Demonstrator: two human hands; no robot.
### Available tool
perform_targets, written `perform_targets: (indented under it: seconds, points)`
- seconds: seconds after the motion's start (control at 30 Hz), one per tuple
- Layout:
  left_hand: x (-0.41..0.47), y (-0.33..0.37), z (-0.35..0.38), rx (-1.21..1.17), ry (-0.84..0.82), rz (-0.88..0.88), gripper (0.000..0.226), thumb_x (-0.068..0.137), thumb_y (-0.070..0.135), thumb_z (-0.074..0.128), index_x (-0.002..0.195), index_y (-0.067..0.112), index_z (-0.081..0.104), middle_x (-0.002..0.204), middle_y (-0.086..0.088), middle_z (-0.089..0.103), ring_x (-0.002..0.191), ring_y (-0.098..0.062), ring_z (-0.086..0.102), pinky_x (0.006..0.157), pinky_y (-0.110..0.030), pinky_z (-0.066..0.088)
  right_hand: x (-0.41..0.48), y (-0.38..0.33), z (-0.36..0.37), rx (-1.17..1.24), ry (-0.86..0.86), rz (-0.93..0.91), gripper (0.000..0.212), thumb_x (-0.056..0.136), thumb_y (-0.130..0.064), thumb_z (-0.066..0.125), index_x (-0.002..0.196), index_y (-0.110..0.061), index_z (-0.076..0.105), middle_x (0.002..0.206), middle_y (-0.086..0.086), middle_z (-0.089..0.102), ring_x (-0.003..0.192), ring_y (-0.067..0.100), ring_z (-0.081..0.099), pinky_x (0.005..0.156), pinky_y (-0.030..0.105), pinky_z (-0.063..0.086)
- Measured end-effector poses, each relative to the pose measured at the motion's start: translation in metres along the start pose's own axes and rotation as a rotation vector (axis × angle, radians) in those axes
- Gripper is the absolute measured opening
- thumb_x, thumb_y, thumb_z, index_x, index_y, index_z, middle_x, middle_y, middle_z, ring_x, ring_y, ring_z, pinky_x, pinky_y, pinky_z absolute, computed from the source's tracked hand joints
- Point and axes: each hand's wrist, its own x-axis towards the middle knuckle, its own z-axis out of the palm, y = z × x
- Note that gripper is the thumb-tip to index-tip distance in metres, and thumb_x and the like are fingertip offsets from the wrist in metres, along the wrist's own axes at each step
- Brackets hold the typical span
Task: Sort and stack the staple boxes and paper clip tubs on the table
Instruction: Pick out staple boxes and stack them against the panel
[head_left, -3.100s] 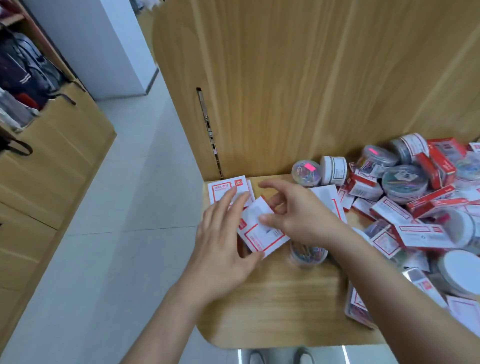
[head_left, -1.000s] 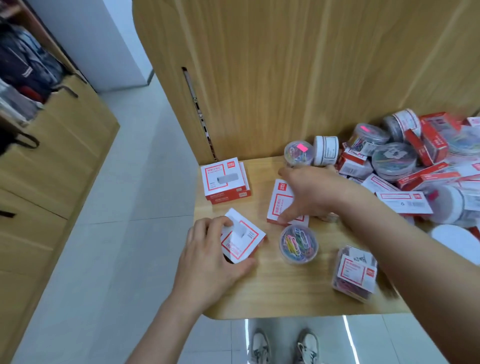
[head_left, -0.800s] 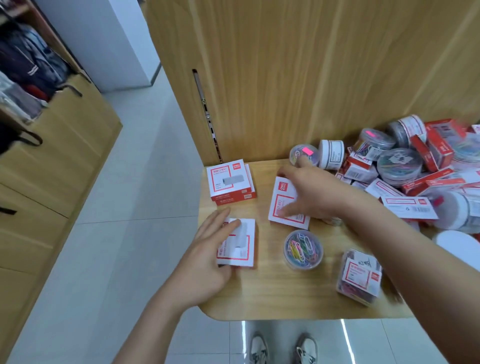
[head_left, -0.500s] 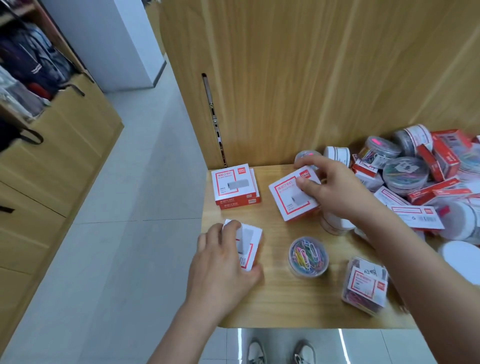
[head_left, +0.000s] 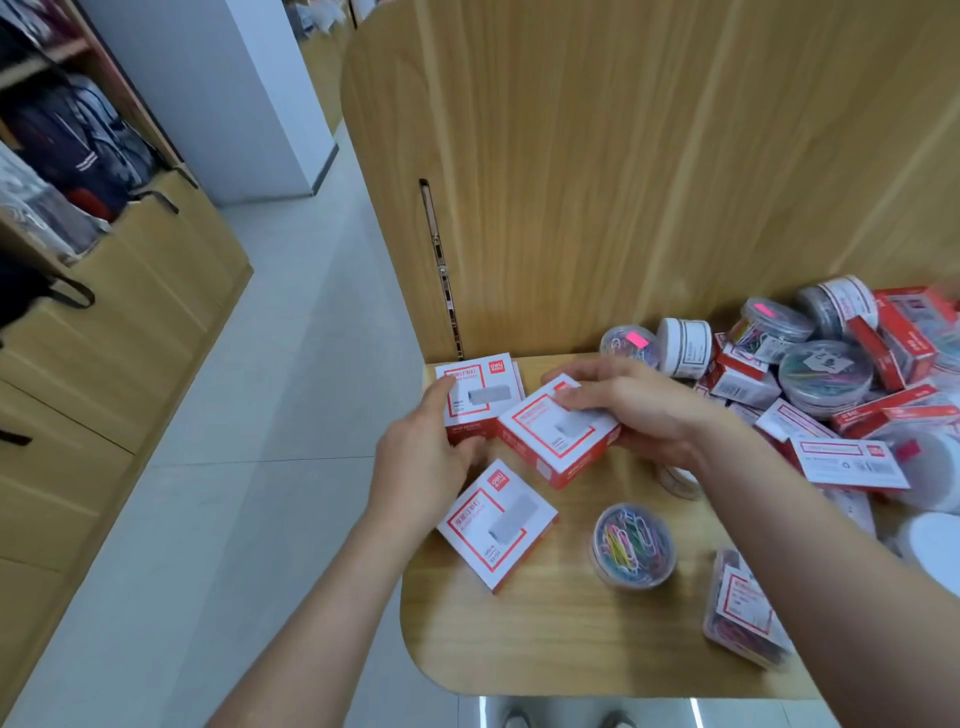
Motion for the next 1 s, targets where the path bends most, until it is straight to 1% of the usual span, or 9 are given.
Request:
perform_targets:
  seconds: [0.17, 0.27, 0.37, 0.47, 0.57, 0.63, 0.77, 0.9, 1.0]
  points:
    - [0.015, -0.008, 0.006, 0.016, 0.089, 0.029, 0.054, 0.085, 0.027, 0.070, 0.135, 0.031, 0.050, 0.110, 0.000, 0.071, 0.098, -0.025, 0.066, 0.084, -0.030, 0.049, 0.009, 0.002, 0.011, 0.090, 0.049, -0.027, 0.025, 0.087, 0.000, 0.057, 0.110, -0.008, 0.061, 0.085, 0.012, 0.073, 0.073, 0.023, 0.068, 0.067, 0.033, 0.053]
    - [0.030, -0.018, 0.006, -0.038, 0.086, 0.002, 0.055, 0.081, 0.029, 0.073, 0.132, 0.033, 0.053, 0.108, 0.001, 0.072, 0.097, -0.024, 0.067, 0.086, -0.033, 0.053, 0.014, 0.006, 0.023, 0.214, 0.097, -0.033, 0.021, 0.087, 0.001, 0.059, 0.106, -0.007, 0.063, 0.082, 0.013, 0.073, 0.066, 0.019, 0.070, 0.054, 0.026, 0.054]
    - [0.039, -0.021, 0.002, -0.065, 0.055, 0.012, 0.059, 0.079, 0.027, 0.076, 0.132, 0.034, 0.052, 0.111, 0.002, 0.070, 0.099, -0.022, 0.066, 0.088, -0.035, 0.053, 0.018, 0.009, 0.030, 0.359, 0.163, -0.063, 0.023, 0.087, -0.001, 0.061, 0.110, -0.004, 0.062, 0.092, 0.017, 0.071, 0.071, 0.020, 0.069, 0.064, 0.029, 0.057]
    - [0.032, -0.021, -0.009, -0.042, 0.060, 0.094, 0.066, 0.077, 0.020, 0.075, 0.135, 0.034, 0.047, 0.129, 0.007, 0.056, 0.117, -0.018, 0.053, 0.095, -0.033, 0.047, 0.019, 0.003, 0.029, 0.448, 0.230, -0.147, 0.022, 0.085, -0.004, 0.064, 0.106, -0.009, 0.064, 0.094, 0.017, 0.071, 0.074, 0.022, 0.068, 0.071, 0.032, 0.056]
    - [0.018, -0.010, -0.019, -0.211, -0.035, 0.196, 0.076, 0.071, 0.024, 0.078, 0.135, 0.039, 0.041, 0.131, 0.019, 0.044, 0.124, -0.006, 0.041, 0.099, -0.028, 0.042, 0.021, -0.006, 0.034, 0.389, 0.242, -0.219, 0.022, 0.082, -0.005, 0.067, 0.102, -0.013, 0.065, 0.094, 0.018, 0.070, 0.078, 0.025, 0.068, 0.076, 0.037, 0.056]
    - [0.018, -0.001, -0.018, -0.301, -0.069, 0.172, 0.081, 0.067, 0.030, 0.083, 0.135, 0.040, 0.041, 0.125, 0.022, 0.045, 0.118, -0.002, 0.045, 0.095, -0.026, 0.044, 0.024, -0.010, 0.041, 0.364, 0.242, -0.236, 0.026, 0.081, -0.004, 0.068, 0.106, -0.012, 0.065, 0.098, 0.020, 0.070, 0.080, 0.026, 0.068, 0.078, 0.039, 0.056]
    - [0.034, -0.003, -0.018, -0.427, -0.009, 0.079, 0.077, 0.067, 0.026, 0.085, 0.135, 0.029, 0.049, 0.112, 0.009, 0.056, 0.096, 0.000, 0.056, 0.085, -0.022, 0.051, 0.028, -0.012, 0.050, 0.318, 0.218, -0.267, 0.041, 0.085, -0.006, 0.066, 0.123, -0.012, 0.055, 0.105, 0.014, 0.071, 0.091, 0.024, 0.070, 0.083, 0.038, 0.056]
    - [0.037, -0.012, -0.011, -0.394, 0.036, 0.035, 0.069, 0.071, 0.027, 0.082, 0.133, 0.029, 0.050, 0.113, 0.010, 0.055, 0.103, -0.002, 0.054, 0.091, -0.033, 0.050, 0.027, -0.023, 0.057, -0.066, 0.235, -0.318, 0.013, 0.093, -0.012, 0.058, 0.104, -0.018, 0.058, 0.092, -0.012, 0.068, 0.082, 0.001, 0.066, 0.075, 0.015, 0.052]
    - [0.032, -0.014, -0.001, -0.420, 0.072, 0.030, 0.063, 0.076, 0.027, 0.077, 0.131, 0.036, 0.047, 0.119, 0.017, 0.054, 0.112, -0.001, 0.053, 0.094, -0.036, 0.050, 0.024, -0.019, 0.055, -0.210, 0.222, -0.220, 0.013, 0.094, -0.020, 0.056, 0.105, -0.013, 0.060, 0.095, -0.011, 0.069, 0.088, 0.004, 0.065, 0.076, 0.020, 0.050]
